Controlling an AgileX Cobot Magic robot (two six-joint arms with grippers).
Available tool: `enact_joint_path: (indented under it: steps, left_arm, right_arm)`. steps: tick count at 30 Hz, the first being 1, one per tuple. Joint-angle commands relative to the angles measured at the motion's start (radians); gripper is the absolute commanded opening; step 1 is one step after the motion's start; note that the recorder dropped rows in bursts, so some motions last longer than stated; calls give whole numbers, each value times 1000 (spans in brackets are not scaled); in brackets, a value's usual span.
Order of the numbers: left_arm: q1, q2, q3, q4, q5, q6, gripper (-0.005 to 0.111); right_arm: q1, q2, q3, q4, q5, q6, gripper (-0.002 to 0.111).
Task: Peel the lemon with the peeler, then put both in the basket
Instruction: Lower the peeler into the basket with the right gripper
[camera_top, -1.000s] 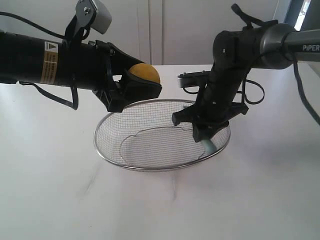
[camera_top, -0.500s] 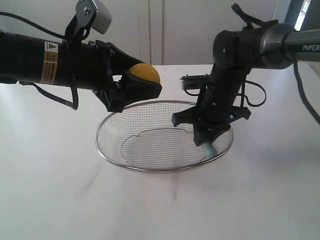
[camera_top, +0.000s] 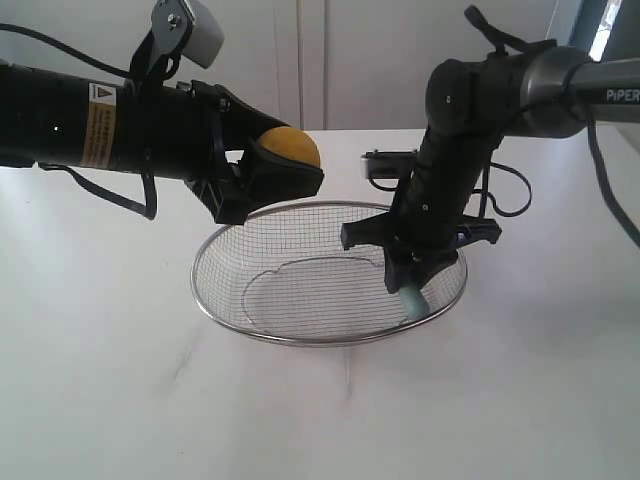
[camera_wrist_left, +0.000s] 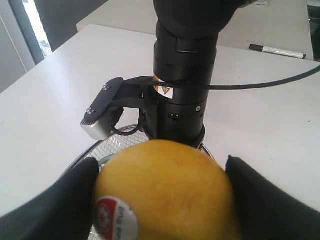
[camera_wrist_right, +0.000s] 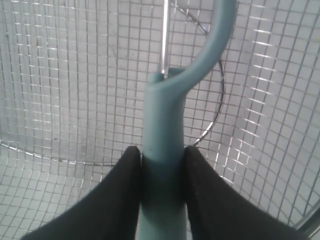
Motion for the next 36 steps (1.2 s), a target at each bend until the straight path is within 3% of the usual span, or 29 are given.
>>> enact_joint_path:
  steps: [1, 19, 36]
  left_arm:
    - [4, -8, 1, -7, -6, -1, 0]
    - [4, -8, 1, -7, -8, -1, 0]
    - [4, -8, 1, -7, -8, 1, 0]
  right_arm:
    - [0, -16, -7, 1, 4, 12, 0]
    - [0, -29, -7, 13, 20, -15, 0]
    - [0, -65, -7, 43, -115, -663, 0]
